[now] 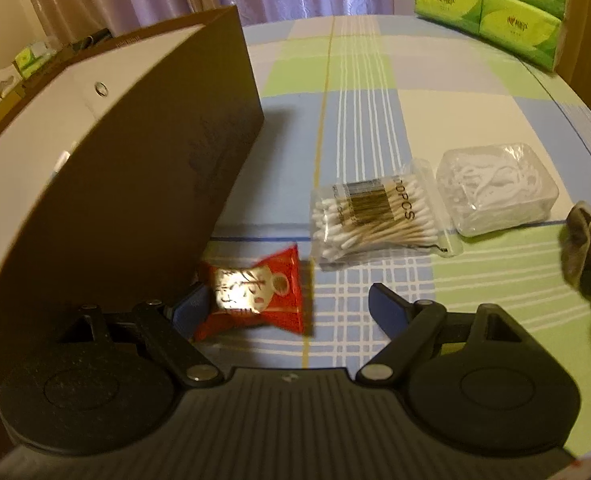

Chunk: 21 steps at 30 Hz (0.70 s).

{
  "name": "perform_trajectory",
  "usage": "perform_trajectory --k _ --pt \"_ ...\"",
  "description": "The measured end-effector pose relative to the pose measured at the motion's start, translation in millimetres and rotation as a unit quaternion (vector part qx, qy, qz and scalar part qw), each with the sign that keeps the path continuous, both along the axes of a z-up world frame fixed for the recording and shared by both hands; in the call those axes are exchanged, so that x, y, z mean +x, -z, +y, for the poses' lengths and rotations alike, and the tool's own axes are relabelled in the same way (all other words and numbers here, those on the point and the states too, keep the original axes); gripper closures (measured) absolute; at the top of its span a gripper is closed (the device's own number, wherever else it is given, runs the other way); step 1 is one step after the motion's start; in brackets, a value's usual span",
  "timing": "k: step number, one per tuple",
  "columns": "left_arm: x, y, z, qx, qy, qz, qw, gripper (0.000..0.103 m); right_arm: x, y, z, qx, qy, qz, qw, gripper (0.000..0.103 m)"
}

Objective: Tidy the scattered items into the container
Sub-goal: 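Grasp the brown scrunchie with the right tool while the left tool grasps the red packet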

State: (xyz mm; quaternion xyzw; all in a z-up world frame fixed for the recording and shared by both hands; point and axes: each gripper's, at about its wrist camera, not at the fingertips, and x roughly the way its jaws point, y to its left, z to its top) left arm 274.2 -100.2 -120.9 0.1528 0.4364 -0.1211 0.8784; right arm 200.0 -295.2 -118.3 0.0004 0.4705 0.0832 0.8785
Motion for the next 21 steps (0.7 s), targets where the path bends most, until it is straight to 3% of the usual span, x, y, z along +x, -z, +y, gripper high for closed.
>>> perform_trajectory --k 8,11,13,15,21 --pt "-8.5 -1.9 -2.6 -0.03 0.044 0.035 0.998 0.039 -1.8 -0.4 -7.9 0.001 0.011 0.0 1.0 0.066" --pt "-8.8 -8.6 -3.1 -0.02 0.05 0.019 0.9984 0.039 -1.6 -0.1 -8.2 0.003 0.012 0.001 1.0 0.066" --pt "-5.1 -13.3 -1.6 -0.008 0.046 -0.001 0.9989 0.031 -1.6 -0.1 -8.3 0.003 0.011 0.0 1.0 0.066" --pt "3.3 -12.4 -1.7 0.005 0.041 -0.013 0.9991 0.029 -1.5 0.0 -8.3 0.002 0.011 0.0 1.0 0.066" --pt "14.8 2.3 -10.9 0.019 0.057 -0.006 0.9982 0.037 -2.2 0.2 -8.9 0.002 0.012 0.001 1.0 0.066"
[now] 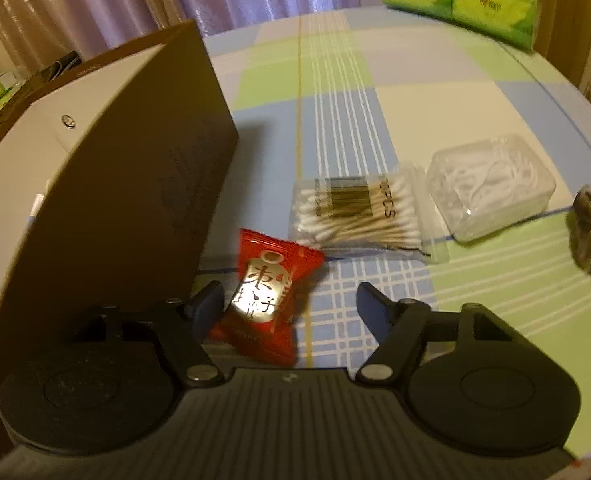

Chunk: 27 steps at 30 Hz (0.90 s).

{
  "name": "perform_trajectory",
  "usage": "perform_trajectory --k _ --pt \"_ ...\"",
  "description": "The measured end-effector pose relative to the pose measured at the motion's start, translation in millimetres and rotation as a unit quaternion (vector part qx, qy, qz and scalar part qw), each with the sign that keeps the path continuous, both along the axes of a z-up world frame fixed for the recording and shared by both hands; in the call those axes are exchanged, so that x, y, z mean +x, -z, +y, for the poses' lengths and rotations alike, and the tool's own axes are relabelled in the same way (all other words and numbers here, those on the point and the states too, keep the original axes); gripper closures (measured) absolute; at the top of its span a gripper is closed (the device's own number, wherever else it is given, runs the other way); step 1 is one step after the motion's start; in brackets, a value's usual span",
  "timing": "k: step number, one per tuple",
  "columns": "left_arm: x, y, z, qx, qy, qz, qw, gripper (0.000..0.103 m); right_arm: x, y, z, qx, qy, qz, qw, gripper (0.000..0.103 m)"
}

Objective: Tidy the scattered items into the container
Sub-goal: 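Grasp the brown scrunchie with the right tool while the left tool grasps the red packet, then carry the red packet and brown scrunchie over the box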

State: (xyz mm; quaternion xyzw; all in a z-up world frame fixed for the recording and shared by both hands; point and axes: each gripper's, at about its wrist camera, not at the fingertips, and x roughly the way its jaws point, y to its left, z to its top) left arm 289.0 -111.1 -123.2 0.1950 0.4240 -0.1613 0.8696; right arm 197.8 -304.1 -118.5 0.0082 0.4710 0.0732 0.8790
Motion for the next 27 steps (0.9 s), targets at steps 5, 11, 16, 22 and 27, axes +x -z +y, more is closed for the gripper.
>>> perform_trajectory --k 5,11,16,22,27 --pt "-6.8 -2.8 -3.1 -0.027 0.021 0.034 0.9988 0.068 0.0 -0.4 -1.4 0.0 -0.002 0.001 1.0 0.066" --pt "-16.4 -5.5 -4.6 -0.042 0.022 0.058 0.9972 0.066 0.0 -0.4 -0.5 -0.005 -0.008 -0.003 1.0 0.065" --pt "-10.2 -4.2 -8.6 -0.038 0.02 0.056 0.9975 0.062 2.6 -1.1 6.2 -0.024 -0.016 -0.021 0.999 0.049" --pt "-8.3 -3.7 -10.5 -0.046 0.017 0.057 0.9972 0.064 14.6 2.1 13.7 -0.025 -0.021 -0.028 0.999 0.048" --pt "-15.8 -5.1 -8.6 -0.056 0.03 0.067 0.9957 0.075 16.8 7.9 23.9 -0.031 -0.041 -0.03 0.998 0.059"
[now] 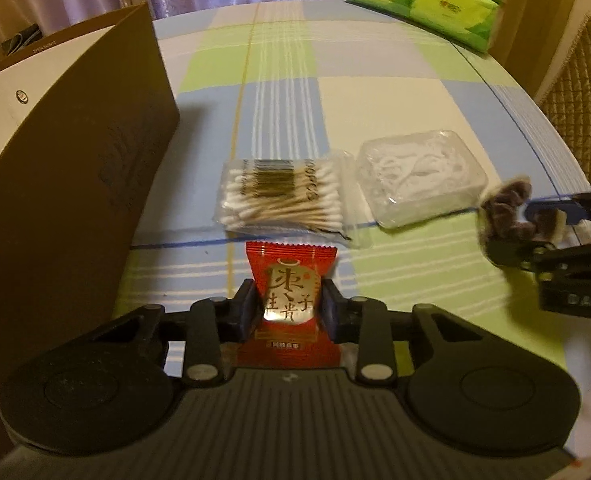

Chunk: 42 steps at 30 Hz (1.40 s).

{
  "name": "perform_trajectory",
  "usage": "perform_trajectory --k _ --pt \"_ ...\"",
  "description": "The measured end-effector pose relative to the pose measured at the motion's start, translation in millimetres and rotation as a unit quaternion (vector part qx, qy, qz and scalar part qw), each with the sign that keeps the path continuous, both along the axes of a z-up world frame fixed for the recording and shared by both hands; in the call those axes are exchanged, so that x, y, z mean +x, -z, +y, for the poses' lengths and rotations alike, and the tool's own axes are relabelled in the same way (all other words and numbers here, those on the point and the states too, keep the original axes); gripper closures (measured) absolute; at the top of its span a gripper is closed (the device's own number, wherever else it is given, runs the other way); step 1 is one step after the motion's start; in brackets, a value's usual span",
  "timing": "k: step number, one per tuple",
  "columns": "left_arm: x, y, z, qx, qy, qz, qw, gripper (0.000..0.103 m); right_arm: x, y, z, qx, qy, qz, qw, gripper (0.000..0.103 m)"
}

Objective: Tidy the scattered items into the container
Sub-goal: 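Carry the red packet and brown scrunchie over the box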

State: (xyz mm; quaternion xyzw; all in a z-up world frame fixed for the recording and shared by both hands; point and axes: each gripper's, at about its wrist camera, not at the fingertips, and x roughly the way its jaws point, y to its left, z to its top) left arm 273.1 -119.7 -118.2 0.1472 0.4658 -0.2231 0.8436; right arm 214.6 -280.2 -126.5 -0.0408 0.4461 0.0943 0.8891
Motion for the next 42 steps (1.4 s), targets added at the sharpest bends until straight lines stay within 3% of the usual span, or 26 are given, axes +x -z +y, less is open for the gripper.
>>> perform_trajectory --k 3,6,19,32,42 --pt "-10.0 -1.2 -0.1 0.005 0.009 -0.002 0.9999 0.079 -4.5 -1.1 7.4 -0.001 -0.02 -0.001 1.0 0.077" --pt "-21.0 -1.9 1.4 0.006 0.018 0.001 0.9998 0.08 -11.7 -1.4 11.8 -0.002 -0.024 0.003 1.0 0.082" --pt "-64.2 -15.5 34.1 -0.001 0.021 0.042 0.9989 0.081 -66.4 -23.0 12.8 0.065 -0.004 0.044 0.997 0.083" --pt "-88.7 -64.6 63.5 -0.044 0.044 0.015 0.998 0.081 -86.6 -65.7 51.5 0.101 -0.019 0.047 0.994 0.083" --pt "-92.8 -118.4 132.8 -0.077 0.049 -0.012 0.9958 0.081 -97.1 -103.1 122.6 0.142 -0.065 0.031 0.987 0.083"
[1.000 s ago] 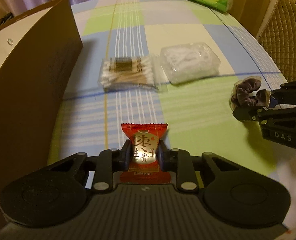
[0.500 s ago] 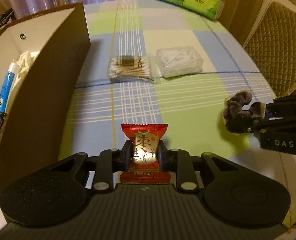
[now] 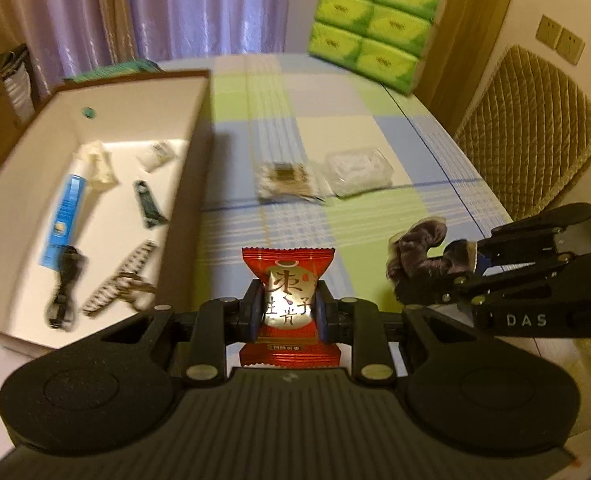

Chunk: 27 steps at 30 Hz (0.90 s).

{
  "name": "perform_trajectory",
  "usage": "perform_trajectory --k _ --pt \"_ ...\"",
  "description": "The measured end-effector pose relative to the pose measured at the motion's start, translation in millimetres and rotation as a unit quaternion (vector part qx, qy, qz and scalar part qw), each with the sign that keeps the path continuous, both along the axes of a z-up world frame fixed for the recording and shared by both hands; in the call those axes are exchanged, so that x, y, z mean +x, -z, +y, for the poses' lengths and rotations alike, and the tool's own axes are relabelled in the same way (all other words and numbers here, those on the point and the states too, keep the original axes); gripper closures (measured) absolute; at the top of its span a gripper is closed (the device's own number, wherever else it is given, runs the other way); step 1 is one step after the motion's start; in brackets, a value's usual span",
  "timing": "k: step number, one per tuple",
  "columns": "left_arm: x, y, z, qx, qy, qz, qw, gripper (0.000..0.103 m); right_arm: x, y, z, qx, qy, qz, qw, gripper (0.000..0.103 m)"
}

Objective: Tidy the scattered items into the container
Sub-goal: 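Carry the red packet and brown scrunchie over the box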

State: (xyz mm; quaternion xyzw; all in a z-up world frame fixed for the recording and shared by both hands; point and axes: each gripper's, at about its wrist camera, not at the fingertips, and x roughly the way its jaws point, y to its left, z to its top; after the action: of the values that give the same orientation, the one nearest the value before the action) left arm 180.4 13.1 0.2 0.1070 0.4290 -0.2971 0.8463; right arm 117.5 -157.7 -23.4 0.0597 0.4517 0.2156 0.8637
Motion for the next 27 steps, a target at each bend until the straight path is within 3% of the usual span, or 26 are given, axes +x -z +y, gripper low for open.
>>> perform_trajectory --k 6,15,19,27 --pt "12.5 -25.0 51.5 -0.002 -0.017 -0.023 0.9996 0.081 7.5 -21.3 53.4 0.015 -0.032 -0.031 0.999 0.083" --pt "39.8 -36.6 113.4 -0.005 -0.028 -0.032 0.9991 0.081 25.3 -38.0 127.4 0.019 -0.052 -0.061 0.997 0.083" --pt "62.1 -37.2 125.8 -0.002 -0.019 -0.041 0.999 0.081 45.4 -42.6 156.3 0.007 -0.042 -0.072 0.997 0.083" --pt "129.8 -24.3 124.8 0.016 -0.001 -0.036 0.9992 0.081 106.7 -22.7 191.1 -0.053 -0.008 -0.06 0.997 0.083"
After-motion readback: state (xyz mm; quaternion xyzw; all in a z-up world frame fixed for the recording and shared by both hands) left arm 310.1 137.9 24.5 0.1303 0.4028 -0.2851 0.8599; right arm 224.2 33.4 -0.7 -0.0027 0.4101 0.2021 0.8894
